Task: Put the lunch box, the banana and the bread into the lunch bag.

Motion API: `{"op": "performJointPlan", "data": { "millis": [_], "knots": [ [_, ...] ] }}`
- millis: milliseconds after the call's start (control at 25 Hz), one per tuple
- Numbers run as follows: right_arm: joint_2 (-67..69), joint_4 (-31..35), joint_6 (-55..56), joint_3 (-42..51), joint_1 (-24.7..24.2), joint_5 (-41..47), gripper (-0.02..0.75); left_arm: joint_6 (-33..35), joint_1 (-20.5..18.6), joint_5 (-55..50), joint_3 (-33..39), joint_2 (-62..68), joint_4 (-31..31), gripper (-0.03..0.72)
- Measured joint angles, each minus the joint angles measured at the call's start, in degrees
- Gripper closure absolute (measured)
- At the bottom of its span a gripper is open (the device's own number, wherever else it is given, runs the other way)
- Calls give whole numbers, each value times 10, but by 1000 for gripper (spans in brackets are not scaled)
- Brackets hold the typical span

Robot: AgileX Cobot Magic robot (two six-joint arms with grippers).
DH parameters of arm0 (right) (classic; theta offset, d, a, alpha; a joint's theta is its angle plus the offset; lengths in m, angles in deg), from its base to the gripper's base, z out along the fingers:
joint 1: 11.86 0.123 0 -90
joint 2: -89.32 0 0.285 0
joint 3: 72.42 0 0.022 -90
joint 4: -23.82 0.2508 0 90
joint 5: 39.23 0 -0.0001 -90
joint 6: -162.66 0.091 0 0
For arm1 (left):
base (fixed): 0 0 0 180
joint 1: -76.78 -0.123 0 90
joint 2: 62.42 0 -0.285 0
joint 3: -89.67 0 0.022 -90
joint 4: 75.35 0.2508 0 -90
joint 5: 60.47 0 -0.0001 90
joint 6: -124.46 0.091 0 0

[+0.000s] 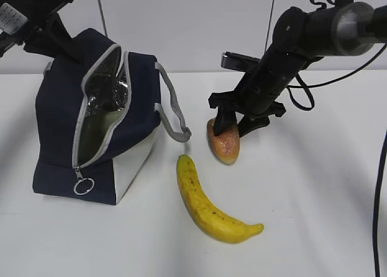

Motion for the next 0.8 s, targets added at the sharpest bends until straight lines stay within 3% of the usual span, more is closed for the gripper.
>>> {"op": "performJointPlan", "data": {
  "millis": [240,520,800],
  "knots": [
    [0,1,-2,0,0,-4,468,0,0,0,0,0,0,691],
    [-1,-6,-14,-24,0,35,481,0,0,0,0,0,0,691],
    [-52,-5,-63,-138,0,146,482,0,0,0,0,0,0,691]
  ]
}}
